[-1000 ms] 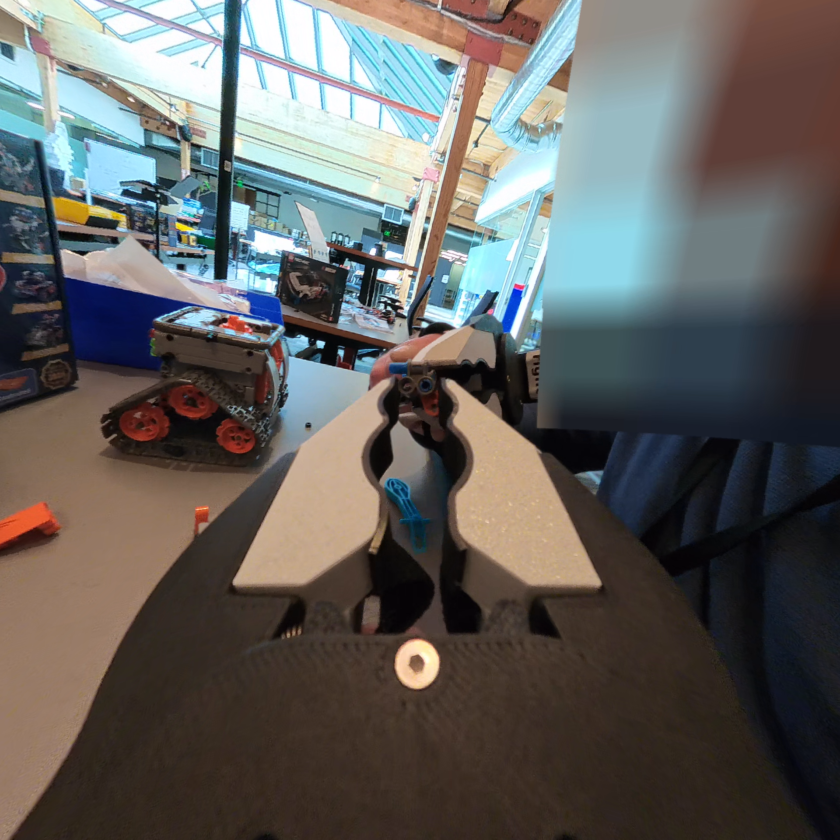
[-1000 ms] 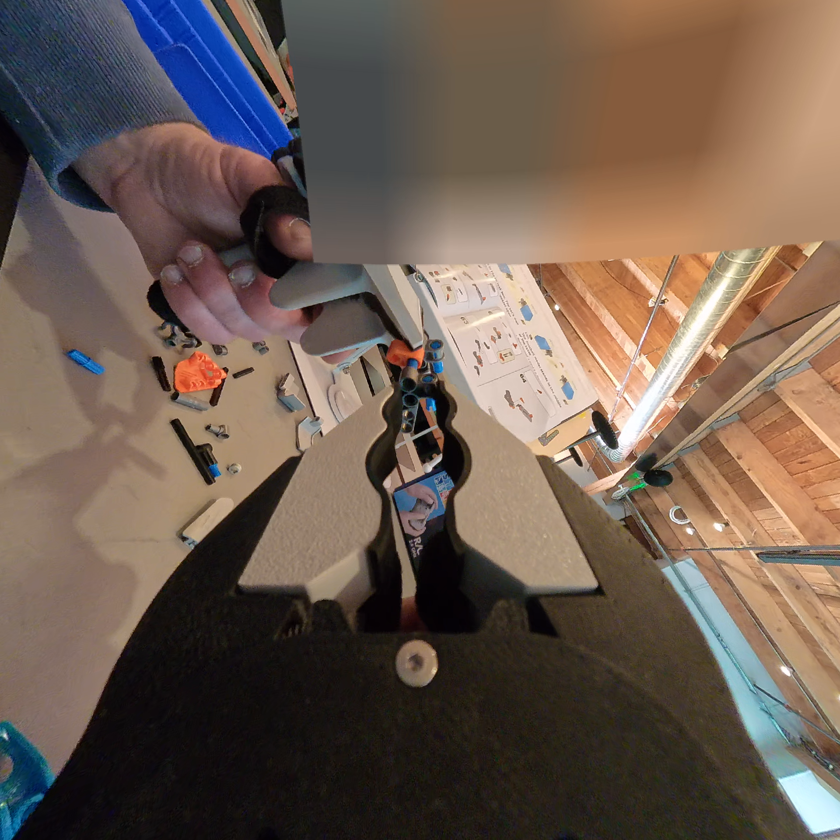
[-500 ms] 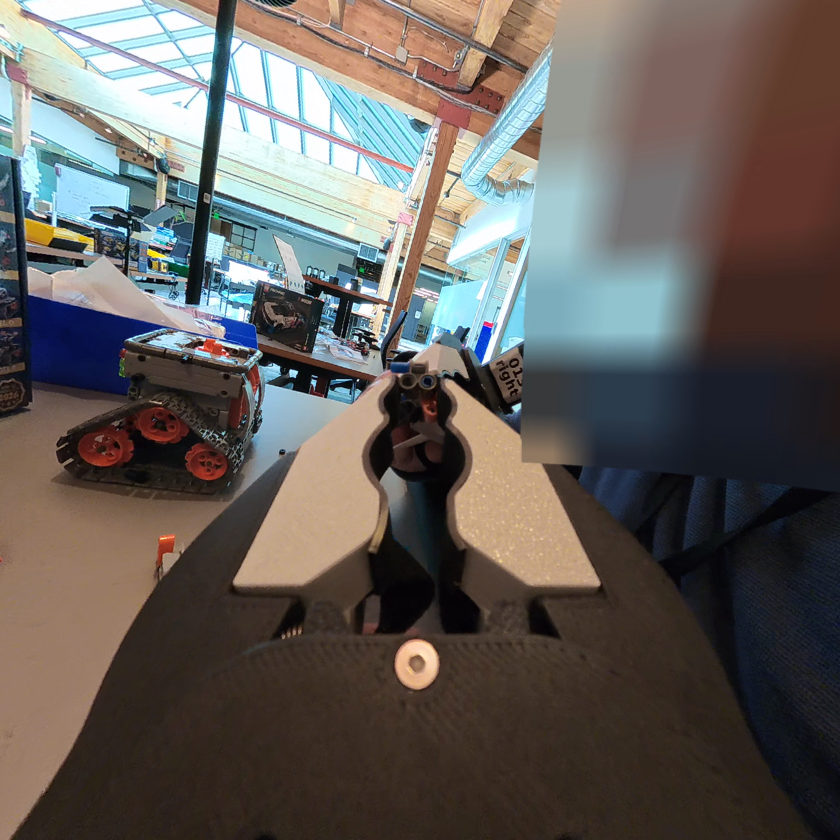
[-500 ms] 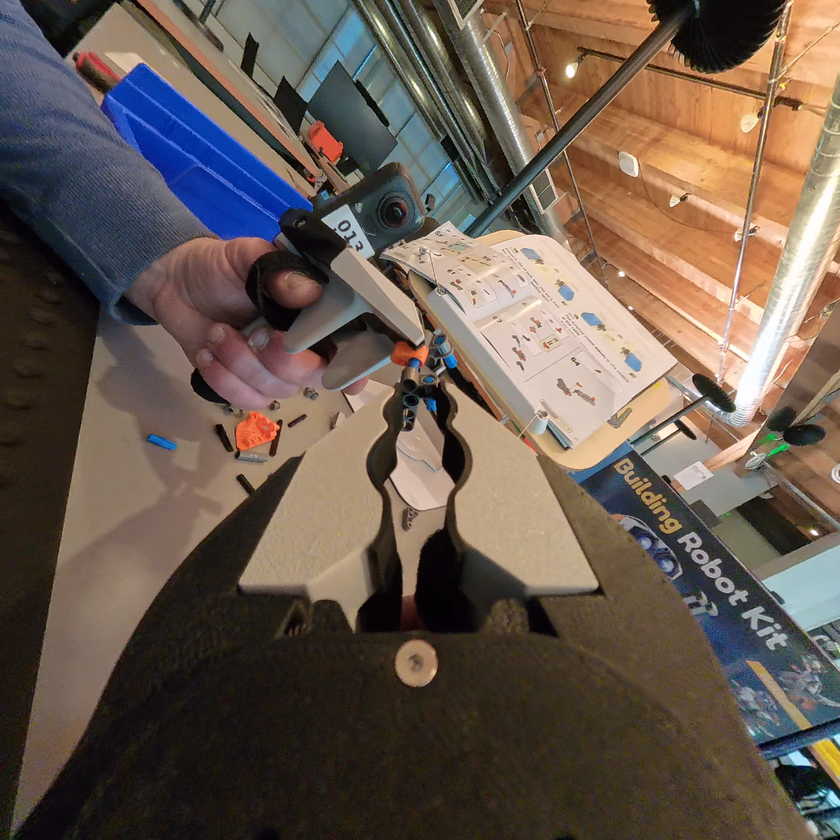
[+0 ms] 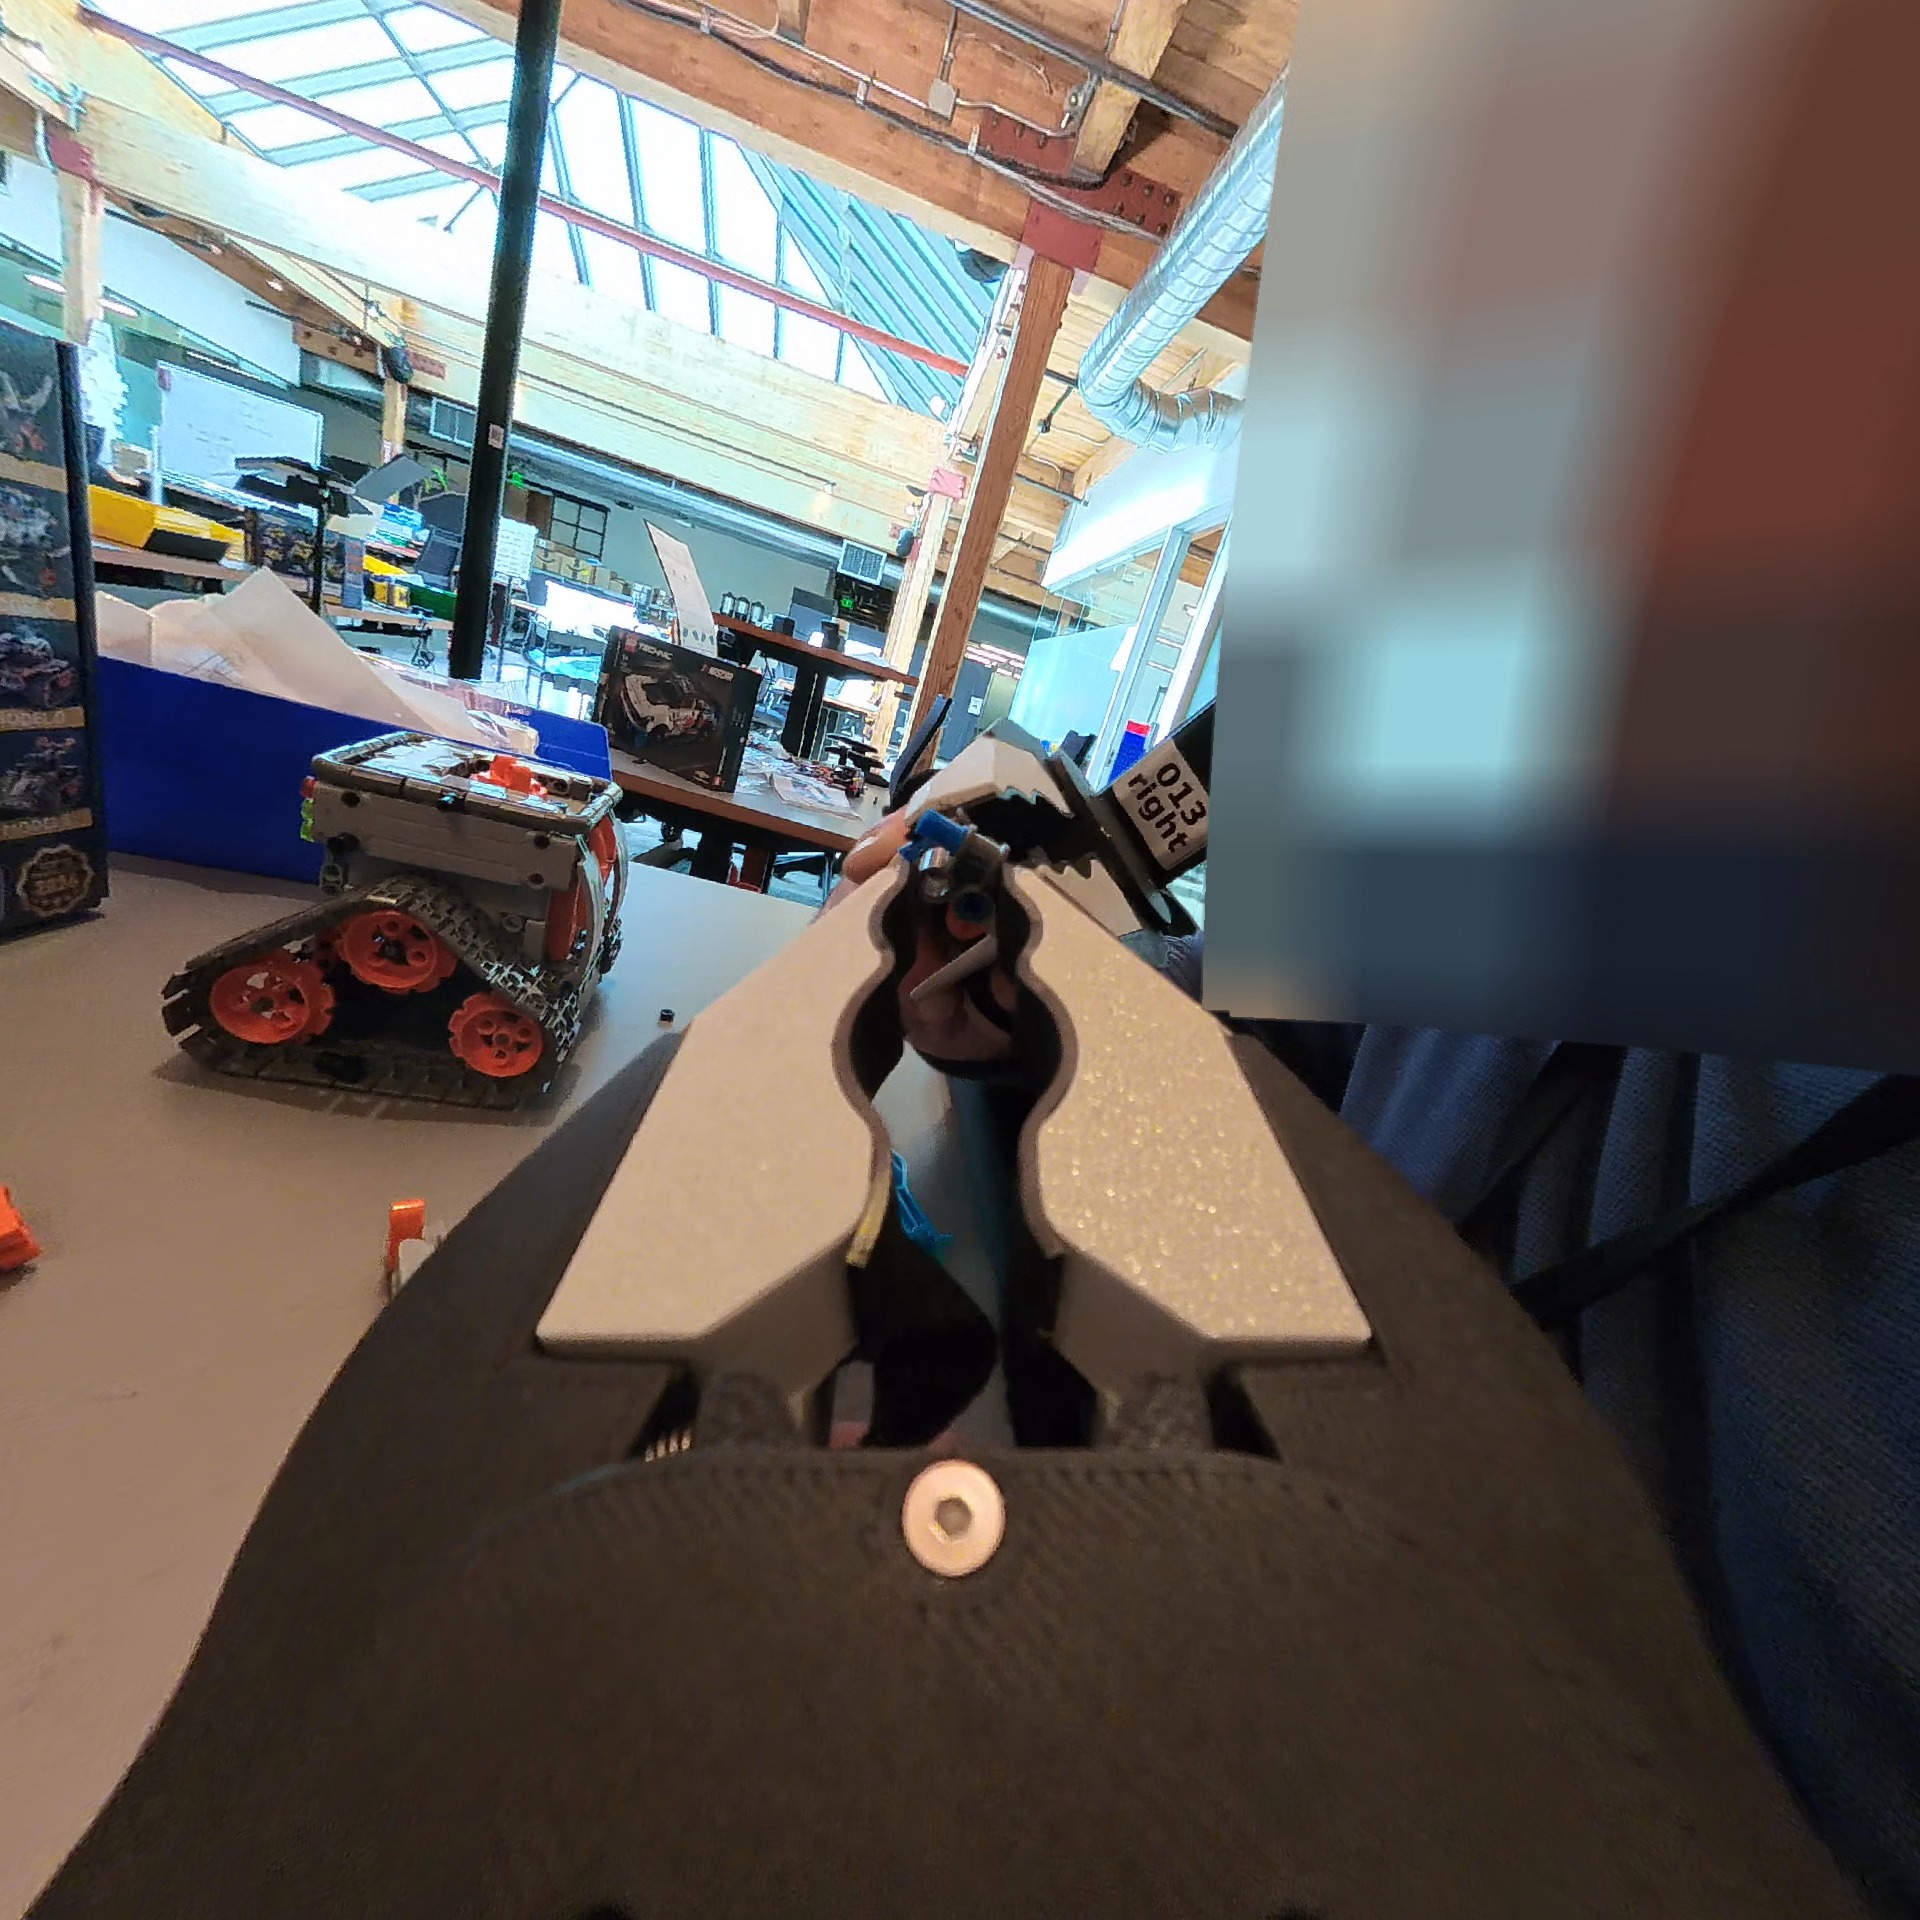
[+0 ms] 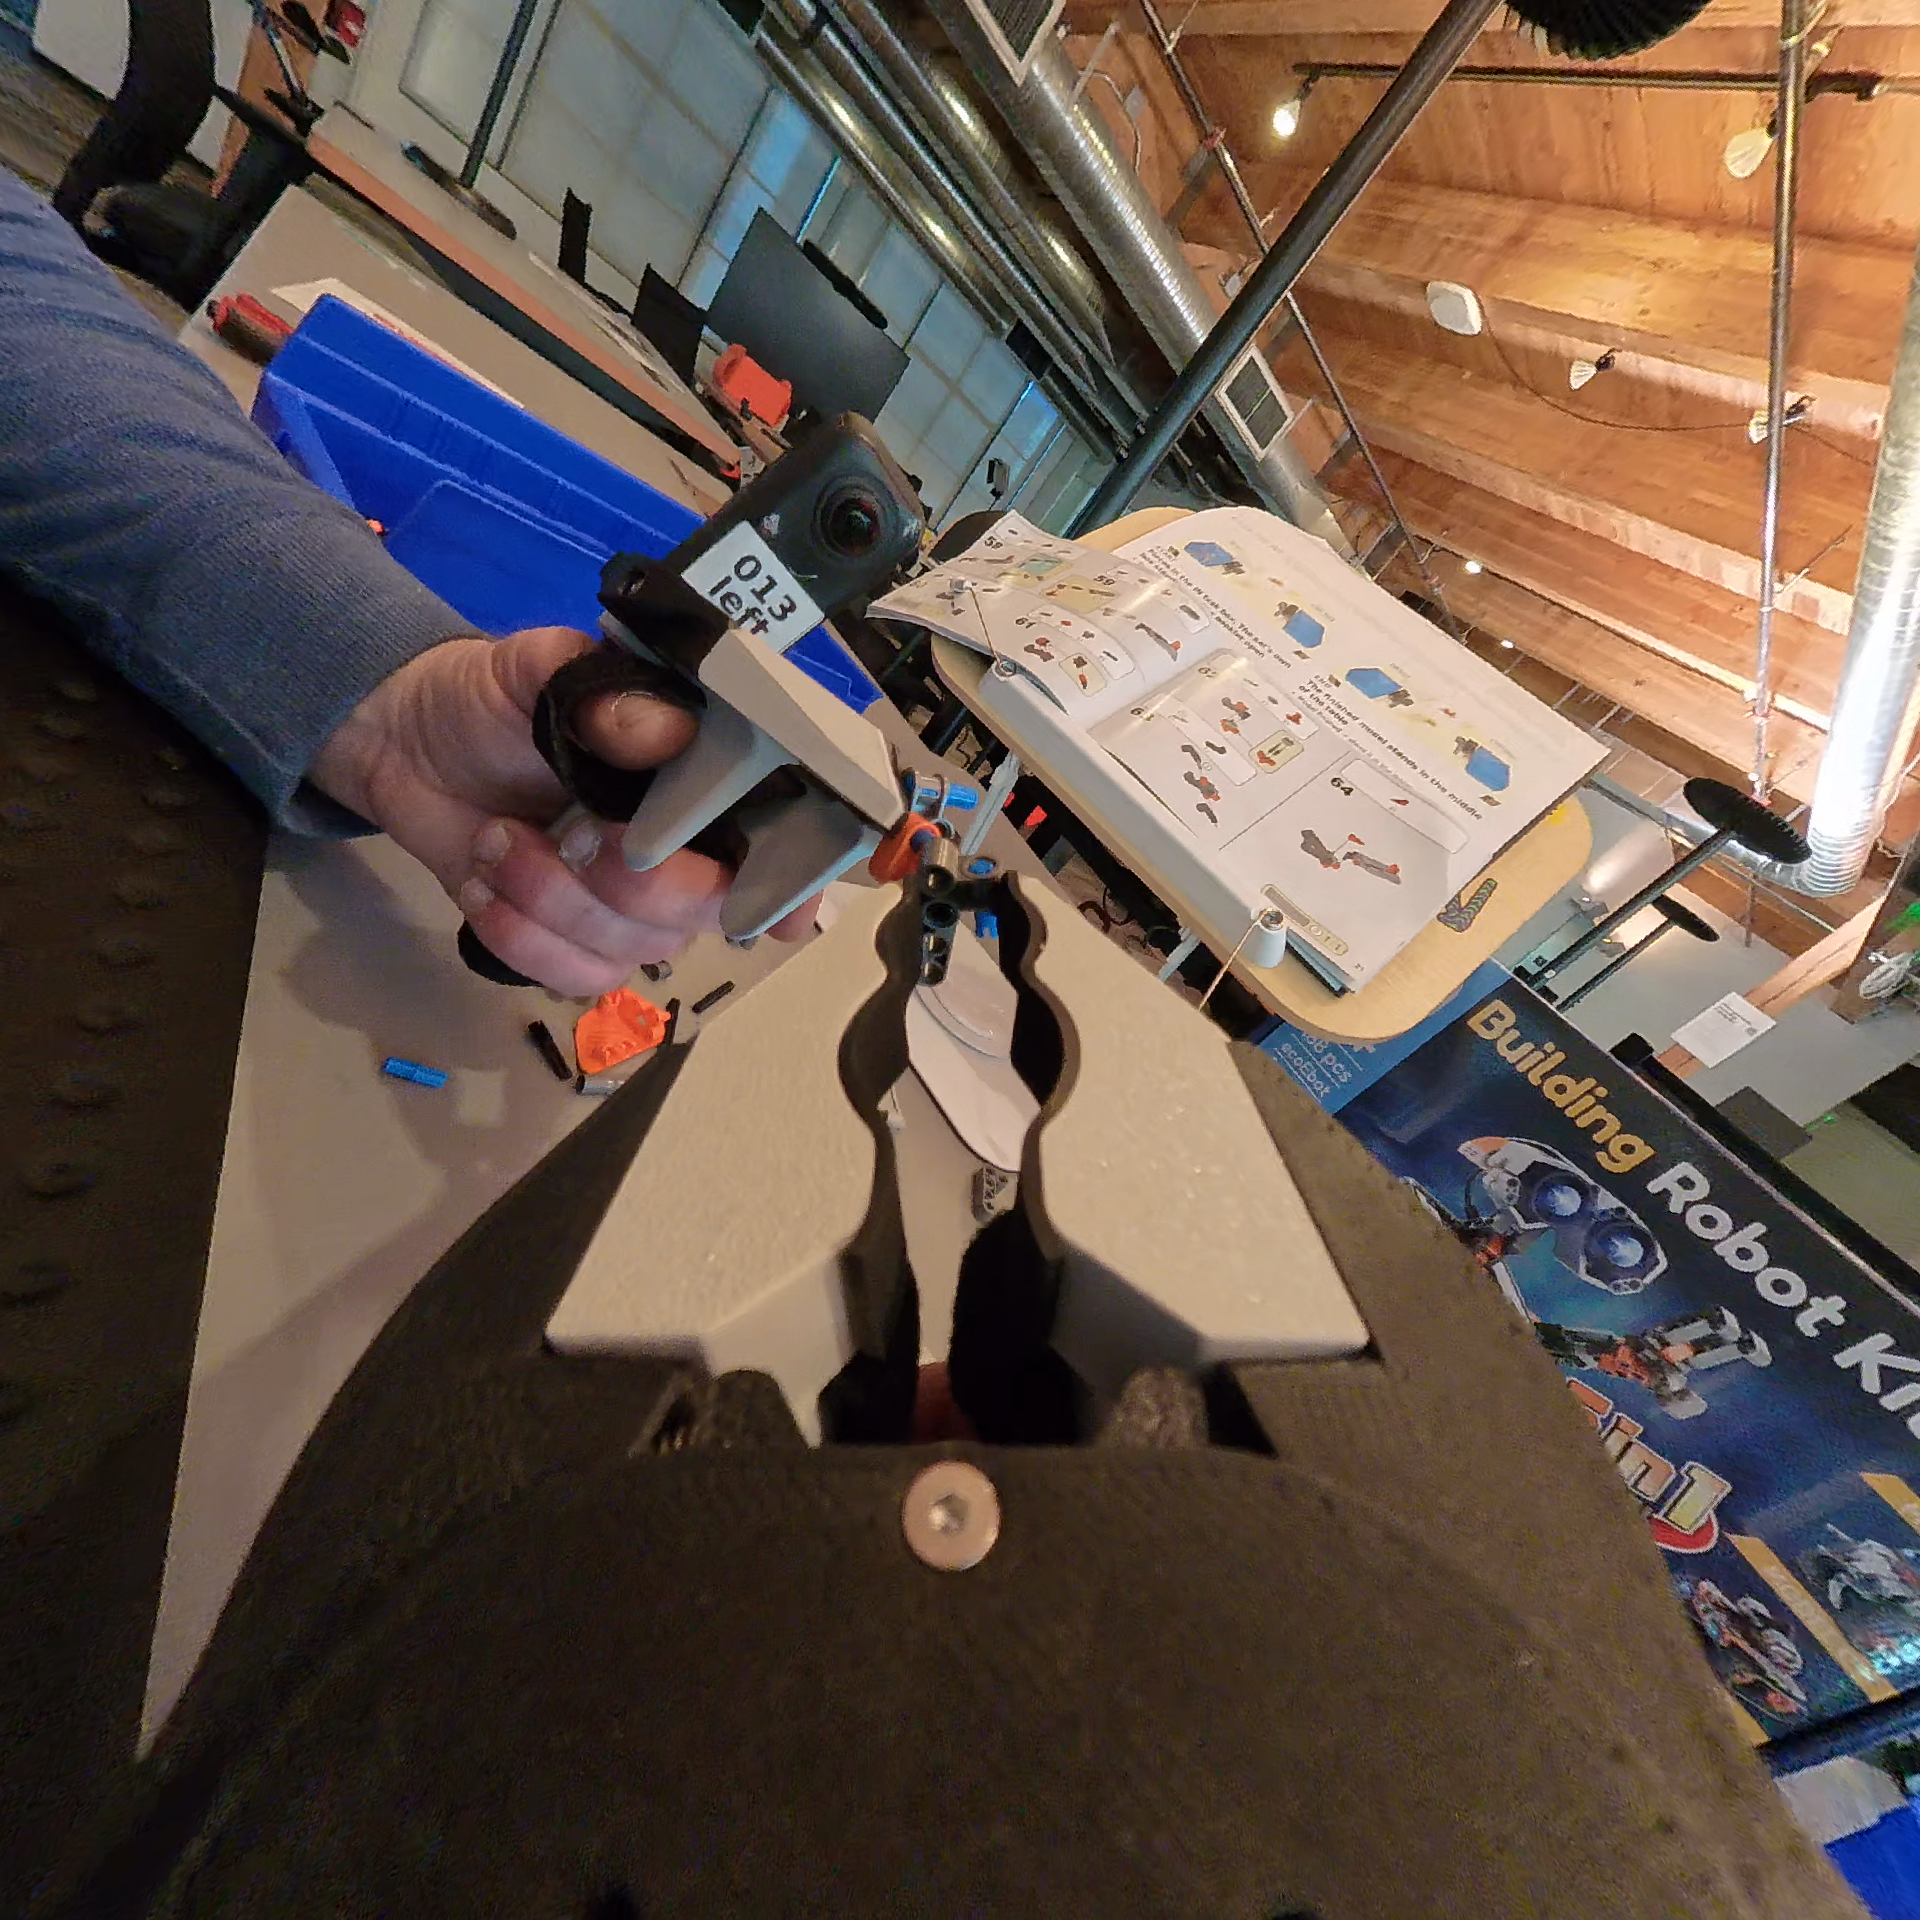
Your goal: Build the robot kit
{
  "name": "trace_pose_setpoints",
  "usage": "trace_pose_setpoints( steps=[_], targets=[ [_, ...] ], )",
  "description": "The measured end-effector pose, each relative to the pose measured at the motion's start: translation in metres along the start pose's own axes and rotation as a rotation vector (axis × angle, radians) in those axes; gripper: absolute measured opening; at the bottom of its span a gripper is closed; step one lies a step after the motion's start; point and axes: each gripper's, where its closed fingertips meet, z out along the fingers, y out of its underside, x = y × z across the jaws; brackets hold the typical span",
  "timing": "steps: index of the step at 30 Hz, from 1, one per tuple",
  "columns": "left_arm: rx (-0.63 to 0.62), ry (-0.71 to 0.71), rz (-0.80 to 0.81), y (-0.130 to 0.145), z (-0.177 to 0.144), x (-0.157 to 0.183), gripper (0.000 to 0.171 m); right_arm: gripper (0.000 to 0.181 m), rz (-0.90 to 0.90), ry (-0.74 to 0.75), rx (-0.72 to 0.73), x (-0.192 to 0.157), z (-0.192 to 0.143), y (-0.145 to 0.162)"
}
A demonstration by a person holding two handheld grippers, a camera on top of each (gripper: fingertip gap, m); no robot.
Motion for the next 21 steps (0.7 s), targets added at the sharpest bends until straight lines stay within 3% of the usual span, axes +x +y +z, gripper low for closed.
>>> trace_pose_setpoints(
  steps=[15,21],
  targets=[
    [-0.189,-0.128,0.332,0.011,-0.003,-0.003,0.013,0.012,0.137,-0.146,-0.04,-0.008,-0.003,0.011],
    [-0.246,-0.182,0.416,0.013,-0.004,-0.006,0.013,0.012,0.103,-0.143,-0.064,-0.01,-0.003,0.016]
  ],
)
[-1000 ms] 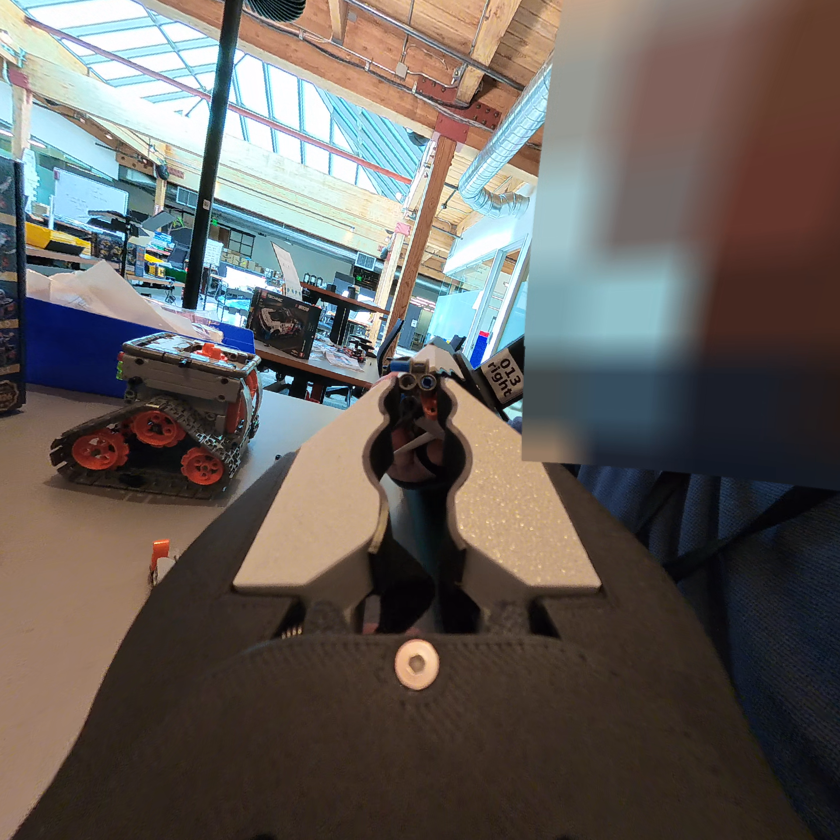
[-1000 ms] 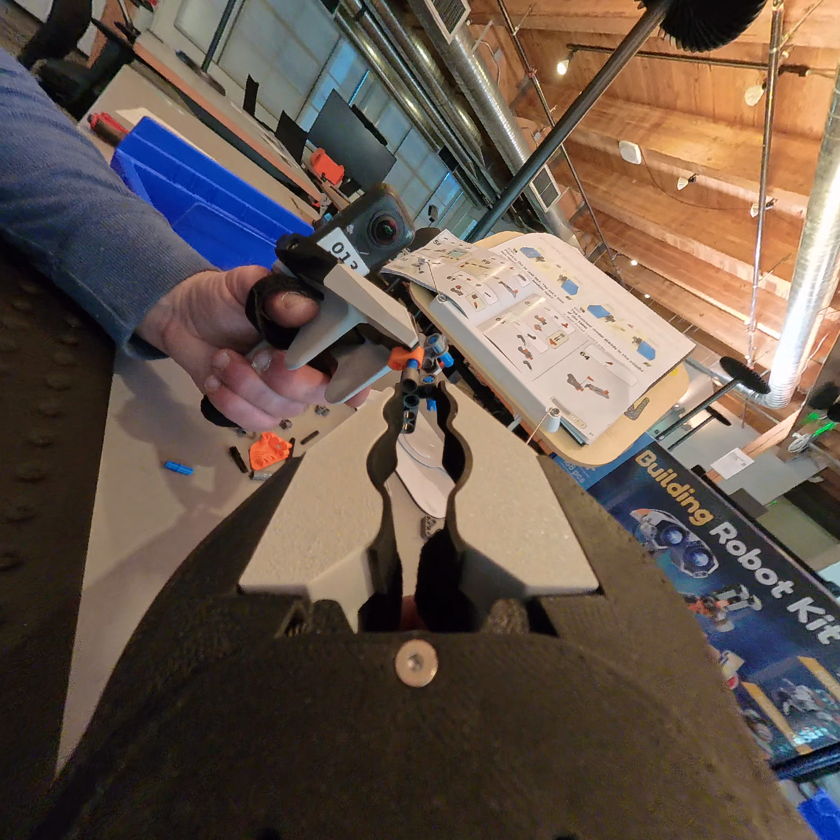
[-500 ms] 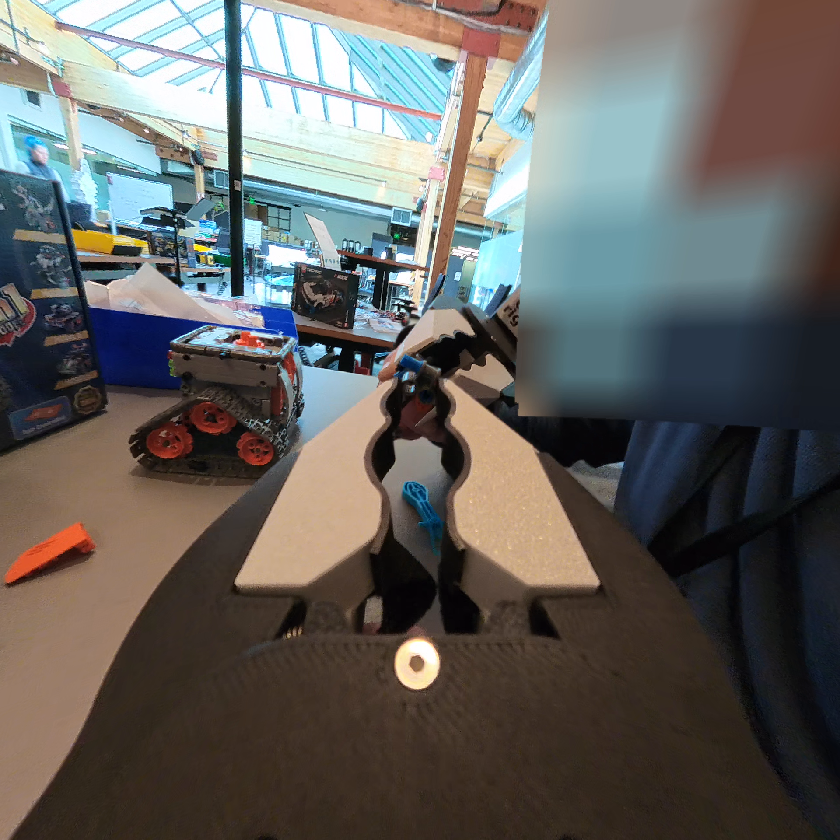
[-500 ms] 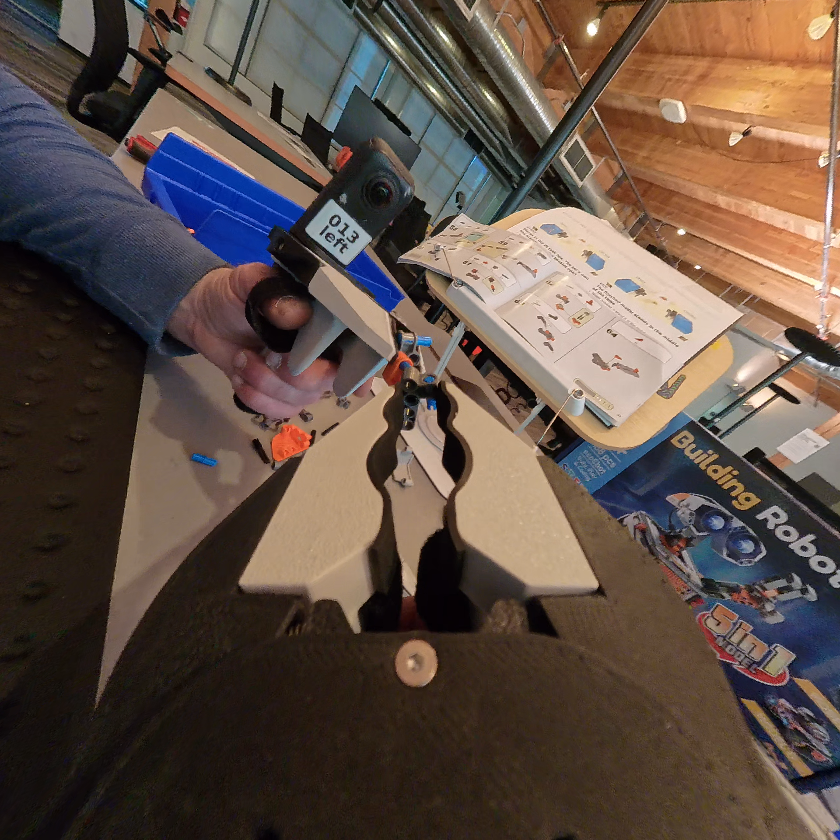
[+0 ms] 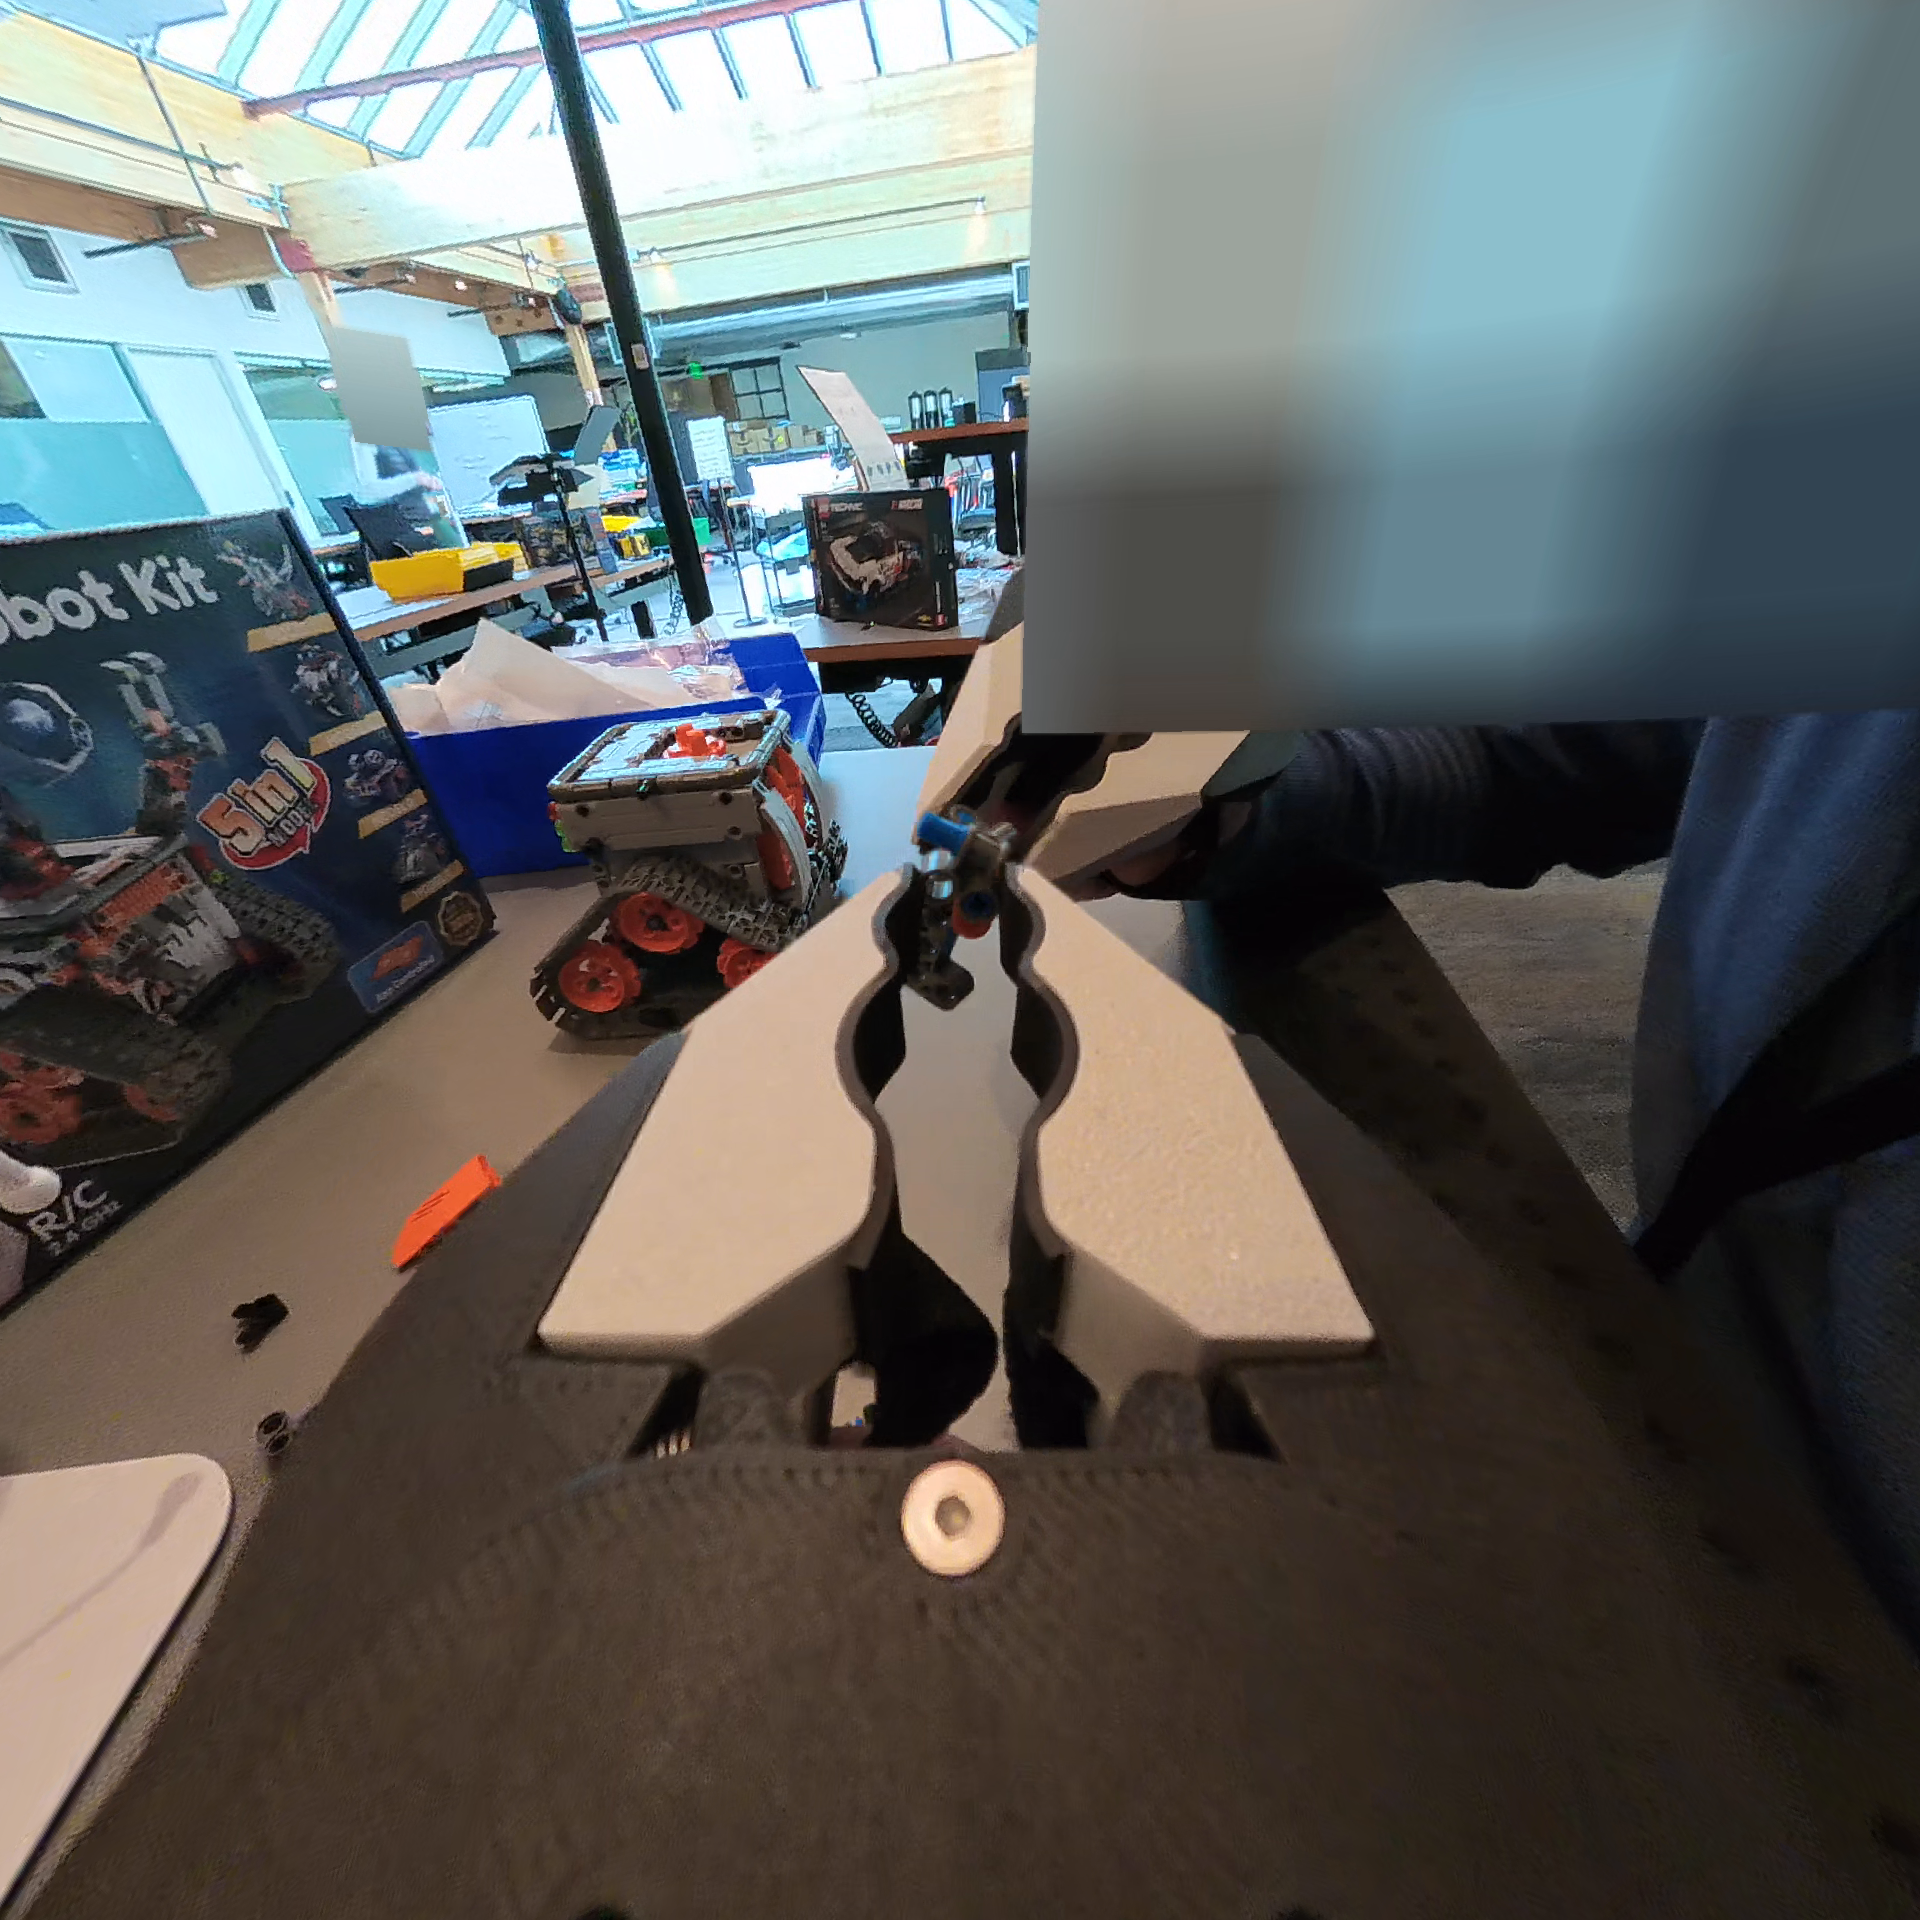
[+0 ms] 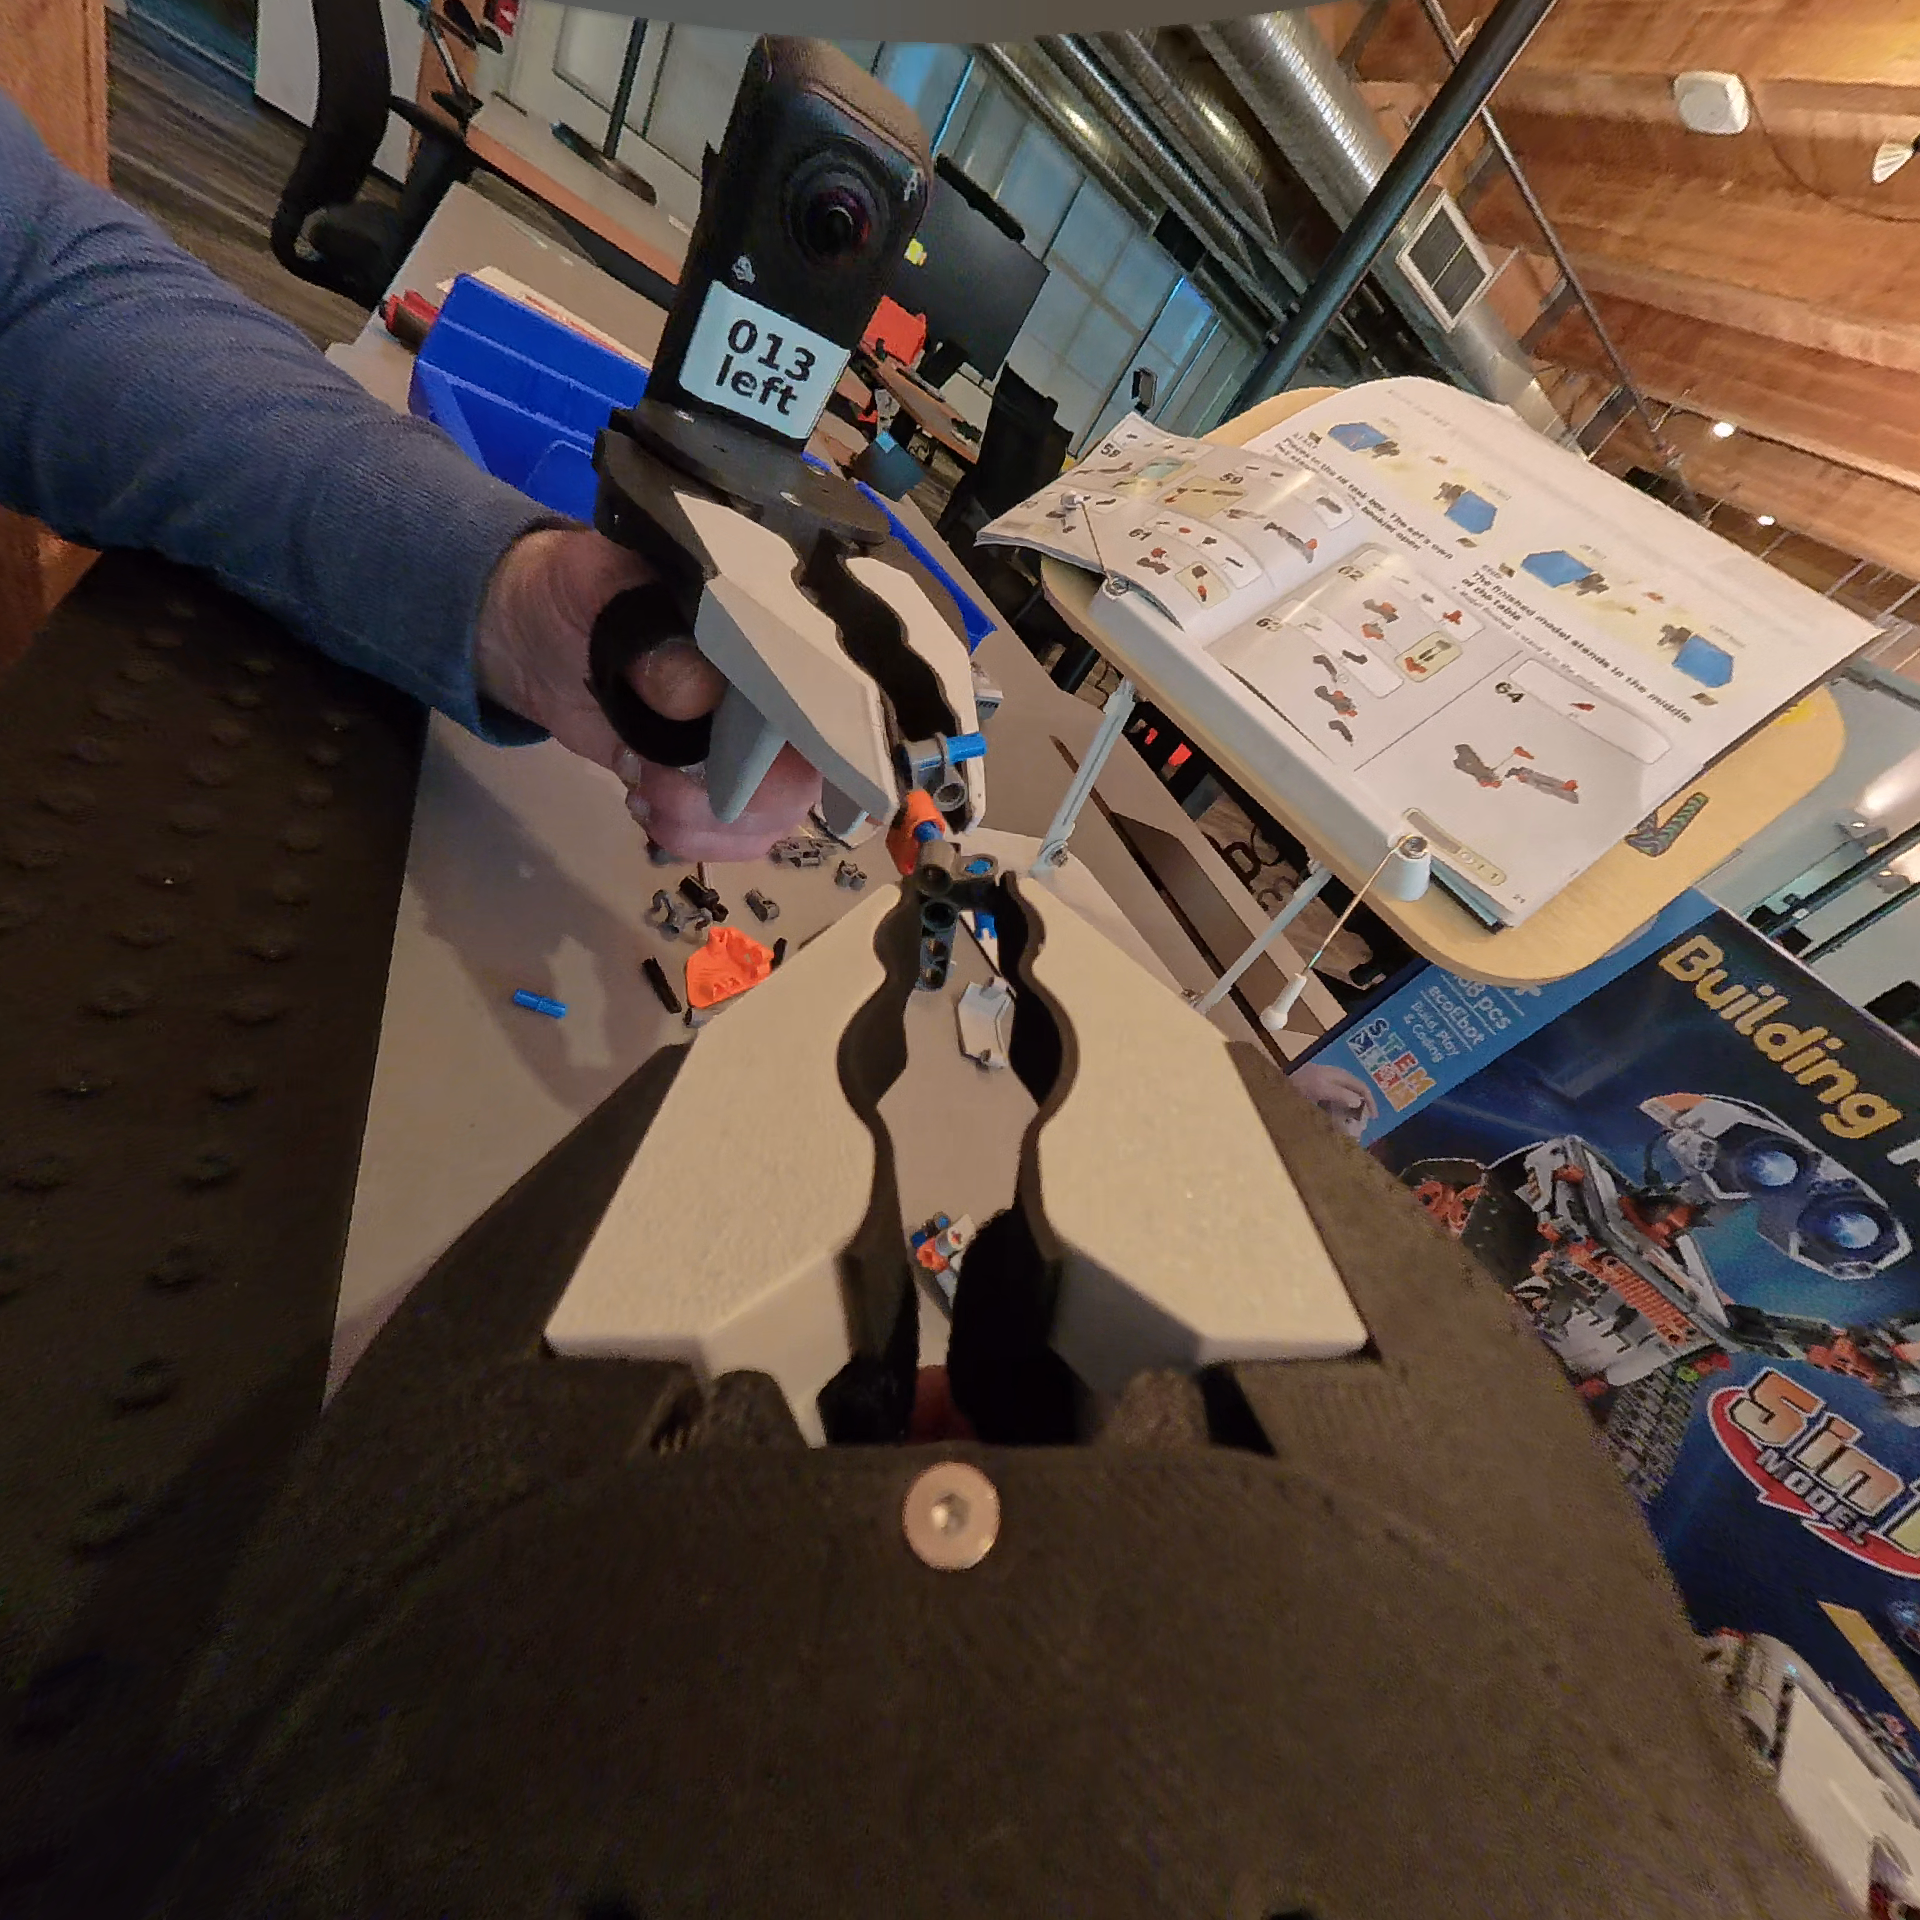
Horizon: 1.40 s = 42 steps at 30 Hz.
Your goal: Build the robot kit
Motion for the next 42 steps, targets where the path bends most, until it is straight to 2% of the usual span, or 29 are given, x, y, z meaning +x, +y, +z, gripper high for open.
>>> trace_pose_setpoints(
  steps=[4,15,26,42],
  targets=[
    [-0.006,0.021,-0.028,0.003,-0.001,0.001,0.013,0.012,-0.002,-0.017,-0.007,-0.002,0.001,0.002],
    [0.065,0.215,-0.242,-0.001,-0.003,0.013,0.012,0.012,0.067,-0.118,0.06,-0.012,-0.003,-0.005],
    [0.129,0.224,-0.303,-0.006,-0.002,0.014,0.011,0.012,0.136,-0.121,0.083,-0.011,-0.002,-0.007],
    [0.282,0.31,-0.482,-0.024,-0.003,0.02,0.012,0.011,0.306,-0.187,0.238,-0.01,-0.005,-0.025]
  ],
)
